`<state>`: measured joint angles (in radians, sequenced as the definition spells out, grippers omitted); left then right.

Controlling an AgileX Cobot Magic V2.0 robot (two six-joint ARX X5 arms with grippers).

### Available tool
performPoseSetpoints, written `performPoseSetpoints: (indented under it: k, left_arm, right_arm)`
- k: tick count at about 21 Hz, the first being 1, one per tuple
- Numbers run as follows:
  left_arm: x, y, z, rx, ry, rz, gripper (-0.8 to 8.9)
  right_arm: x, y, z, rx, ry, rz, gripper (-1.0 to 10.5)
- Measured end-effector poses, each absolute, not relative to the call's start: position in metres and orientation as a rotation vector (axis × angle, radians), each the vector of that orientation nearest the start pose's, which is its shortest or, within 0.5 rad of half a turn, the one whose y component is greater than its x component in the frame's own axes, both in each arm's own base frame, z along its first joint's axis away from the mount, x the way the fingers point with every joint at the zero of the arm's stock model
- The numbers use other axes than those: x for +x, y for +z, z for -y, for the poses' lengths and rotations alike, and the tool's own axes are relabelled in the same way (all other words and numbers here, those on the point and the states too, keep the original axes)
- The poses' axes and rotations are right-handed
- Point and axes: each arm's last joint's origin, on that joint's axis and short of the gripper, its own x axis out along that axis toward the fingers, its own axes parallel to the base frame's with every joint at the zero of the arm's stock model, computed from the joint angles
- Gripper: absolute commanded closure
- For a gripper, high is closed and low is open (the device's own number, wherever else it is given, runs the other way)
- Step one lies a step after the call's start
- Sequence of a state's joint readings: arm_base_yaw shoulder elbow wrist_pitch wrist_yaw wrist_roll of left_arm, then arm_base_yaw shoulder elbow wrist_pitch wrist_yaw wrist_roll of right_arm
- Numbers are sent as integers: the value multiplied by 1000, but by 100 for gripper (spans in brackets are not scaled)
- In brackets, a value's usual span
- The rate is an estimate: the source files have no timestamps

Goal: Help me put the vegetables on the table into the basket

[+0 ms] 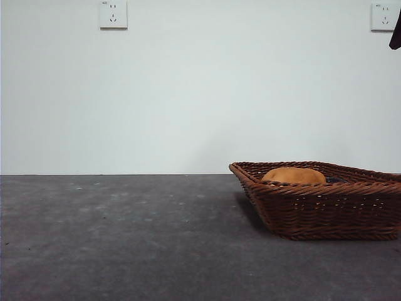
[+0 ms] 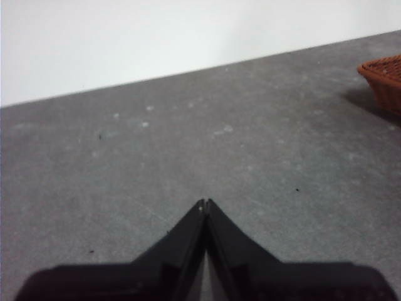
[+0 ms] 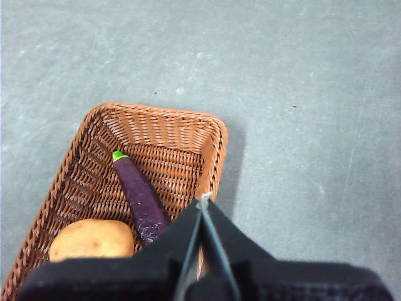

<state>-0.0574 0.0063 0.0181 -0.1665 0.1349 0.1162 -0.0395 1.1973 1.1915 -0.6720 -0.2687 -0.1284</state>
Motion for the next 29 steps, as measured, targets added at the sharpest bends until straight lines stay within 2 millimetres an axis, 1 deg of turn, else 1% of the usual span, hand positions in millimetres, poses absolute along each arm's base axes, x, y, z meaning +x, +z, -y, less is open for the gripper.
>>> performPoseSetpoints:
  k: [18, 20, 22, 23, 25, 26, 27, 29]
  left_arm:
    - [98, 149, 10, 90, -202, -200, 817]
    - [98, 149, 10, 90, -202, -204, 817]
    - [98, 149, 10, 90, -202, -204, 817]
    - [98, 149, 10, 90, -202, -205, 817]
    - [98, 149, 10, 90, -202, -205, 817]
    - [98, 149, 10, 90, -202, -205, 817]
    - [98, 149, 10, 90, -202, -205, 817]
    - [98, 149, 10, 90, -202, -205, 817]
  right_arm:
    - [244, 348, 2, -19, 262, -655, 946]
    - [244, 349, 3, -38, 224, -643, 946]
    - [232, 353, 3, -38, 216, -660, 946]
    - [221, 359, 2, -40, 217, -654, 946]
    - [199, 370, -1, -54, 226, -582, 946]
    - [190, 371, -2, -59, 228, -548, 946]
    - [179, 367, -3, -62, 230, -515, 946]
    - [164, 348, -3, -49, 221, -453, 946]
